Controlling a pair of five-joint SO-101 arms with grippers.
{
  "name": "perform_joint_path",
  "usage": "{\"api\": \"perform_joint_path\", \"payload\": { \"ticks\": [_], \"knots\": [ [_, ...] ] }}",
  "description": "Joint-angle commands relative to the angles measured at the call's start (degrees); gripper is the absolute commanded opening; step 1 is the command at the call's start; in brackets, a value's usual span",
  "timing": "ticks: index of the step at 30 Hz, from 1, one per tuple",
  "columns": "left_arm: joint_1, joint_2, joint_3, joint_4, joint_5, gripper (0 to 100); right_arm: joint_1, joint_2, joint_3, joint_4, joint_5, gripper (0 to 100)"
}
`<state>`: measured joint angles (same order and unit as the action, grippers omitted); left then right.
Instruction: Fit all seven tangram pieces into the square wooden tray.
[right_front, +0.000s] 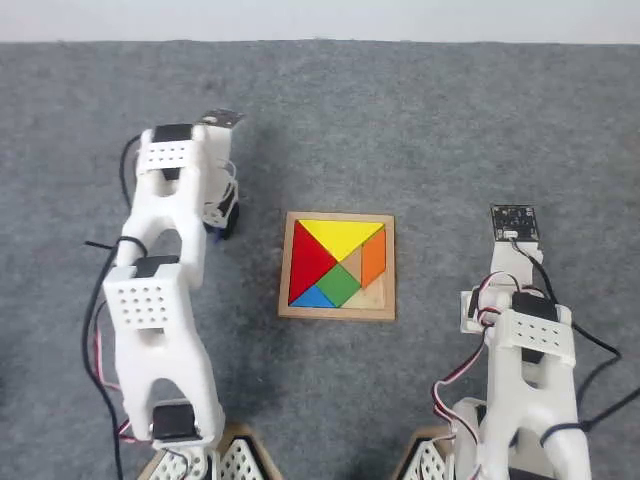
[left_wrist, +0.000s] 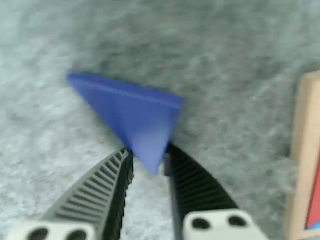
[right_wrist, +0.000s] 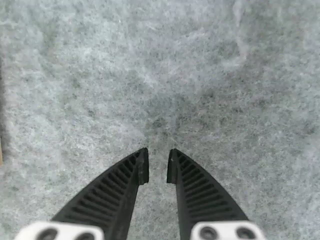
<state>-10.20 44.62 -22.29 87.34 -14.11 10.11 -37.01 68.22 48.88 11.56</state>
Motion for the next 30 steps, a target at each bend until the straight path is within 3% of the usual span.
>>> {"api": "perform_joint_path", "payload": {
  "ticks": [1, 4, 10, 14, 19, 25, 30],
  "knots": [
    [2.5, -2.7, -0.6, -1.1, -1.5, 2, 0.8, -2.0, -0.3, -0.7, 0.6, 8.7],
    [3.2, -5.2, -0.6, -0.8, -0.7, 2, 0.8, -1.9, -0.3, -0.7, 0.6, 8.7],
    [0.2, -7.6, -0.6, -0.4, 9.8, 15, 0.8, -2.0, -0.3, -0.8, 0.6, 8.7],
    [-0.3, -6.8, -2.7, -2.2, 15.0, 16, 0.8, -2.0, -0.3, -0.8, 0.5, 8.7],
    [1.7, -3.4, -8.5, -4.7, 16.7, 17, 0.8, -2.0, -0.3, -0.7, 0.5, 8.7],
    [4.7, 3.3, -17.6, -2.0, 16.7, 25, 0.8, -2.0, -0.3, -0.8, 0.5, 8.7],
    [4.5, 10.9, -24.3, -0.1, 16.6, 25, 0.8, -1.9, -0.3, -0.8, 0.5, 8.7]
  ]
}}
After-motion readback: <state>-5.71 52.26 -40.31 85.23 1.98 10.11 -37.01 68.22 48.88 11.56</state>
